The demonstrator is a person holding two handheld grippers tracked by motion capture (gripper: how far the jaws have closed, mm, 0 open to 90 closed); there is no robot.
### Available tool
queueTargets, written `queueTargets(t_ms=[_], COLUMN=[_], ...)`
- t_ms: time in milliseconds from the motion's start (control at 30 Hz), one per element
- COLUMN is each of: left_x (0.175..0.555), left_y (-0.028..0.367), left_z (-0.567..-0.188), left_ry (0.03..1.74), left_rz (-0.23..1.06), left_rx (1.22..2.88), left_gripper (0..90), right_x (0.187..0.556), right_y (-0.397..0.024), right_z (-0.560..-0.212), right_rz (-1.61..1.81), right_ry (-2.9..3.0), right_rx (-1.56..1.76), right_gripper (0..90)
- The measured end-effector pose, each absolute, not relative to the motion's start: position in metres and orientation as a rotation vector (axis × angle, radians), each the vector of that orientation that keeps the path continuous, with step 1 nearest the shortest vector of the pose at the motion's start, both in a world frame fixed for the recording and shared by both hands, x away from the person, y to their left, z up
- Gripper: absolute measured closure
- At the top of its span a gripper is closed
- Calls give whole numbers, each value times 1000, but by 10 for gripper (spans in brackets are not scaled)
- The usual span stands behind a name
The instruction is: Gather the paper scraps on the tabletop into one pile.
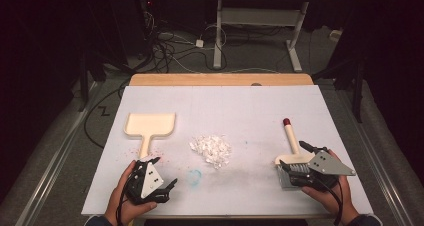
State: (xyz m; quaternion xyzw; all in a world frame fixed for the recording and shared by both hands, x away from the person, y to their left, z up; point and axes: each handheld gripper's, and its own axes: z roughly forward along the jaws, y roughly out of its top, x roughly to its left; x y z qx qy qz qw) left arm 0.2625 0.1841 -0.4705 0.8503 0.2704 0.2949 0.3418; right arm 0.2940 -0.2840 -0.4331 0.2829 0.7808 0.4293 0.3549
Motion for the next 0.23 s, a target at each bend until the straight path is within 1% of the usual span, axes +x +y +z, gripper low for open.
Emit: queueTargets(t_ms=[233], left_x=[265], left_y=[183], left_z=[-470], left_ry=[705], left_rz=[765], left_rx=[2207], left_gripper=[162], right_x=[293], right_y=[-286], right_z=[-432], right_rz=[1101], right_ry=[1994], right_rx=[737], right_gripper=[183])
